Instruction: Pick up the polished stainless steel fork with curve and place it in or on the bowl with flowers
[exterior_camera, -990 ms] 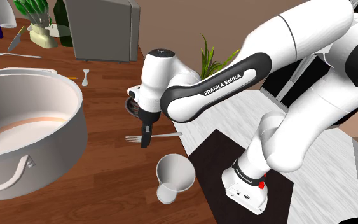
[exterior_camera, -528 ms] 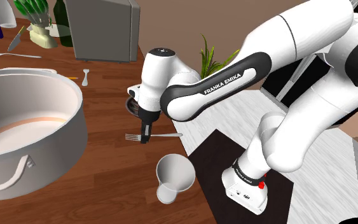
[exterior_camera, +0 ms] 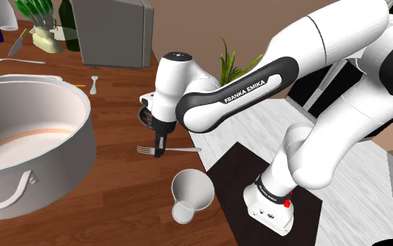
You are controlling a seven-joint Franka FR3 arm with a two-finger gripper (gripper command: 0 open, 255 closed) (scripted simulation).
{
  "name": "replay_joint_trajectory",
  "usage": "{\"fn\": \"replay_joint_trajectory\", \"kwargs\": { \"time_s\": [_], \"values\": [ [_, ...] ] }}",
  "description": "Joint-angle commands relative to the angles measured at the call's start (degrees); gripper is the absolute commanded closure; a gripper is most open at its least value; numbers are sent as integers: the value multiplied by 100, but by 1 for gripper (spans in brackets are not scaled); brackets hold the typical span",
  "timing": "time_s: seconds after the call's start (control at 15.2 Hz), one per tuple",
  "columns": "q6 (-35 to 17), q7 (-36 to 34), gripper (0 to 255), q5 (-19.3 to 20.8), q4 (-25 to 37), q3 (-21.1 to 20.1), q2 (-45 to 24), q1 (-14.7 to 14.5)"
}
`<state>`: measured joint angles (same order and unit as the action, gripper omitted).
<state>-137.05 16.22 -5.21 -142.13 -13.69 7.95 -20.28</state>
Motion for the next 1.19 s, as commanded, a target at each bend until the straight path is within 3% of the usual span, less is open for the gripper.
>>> {"fn": "replay_joint_trajectory", "kwargs": {
  "time_s": [0.0,1.12],
  "values": [
    [129,8,255,-22,27,-1,83,-11],
    [1549,54,255,-94,744,92,793,-17]
  ]
}}
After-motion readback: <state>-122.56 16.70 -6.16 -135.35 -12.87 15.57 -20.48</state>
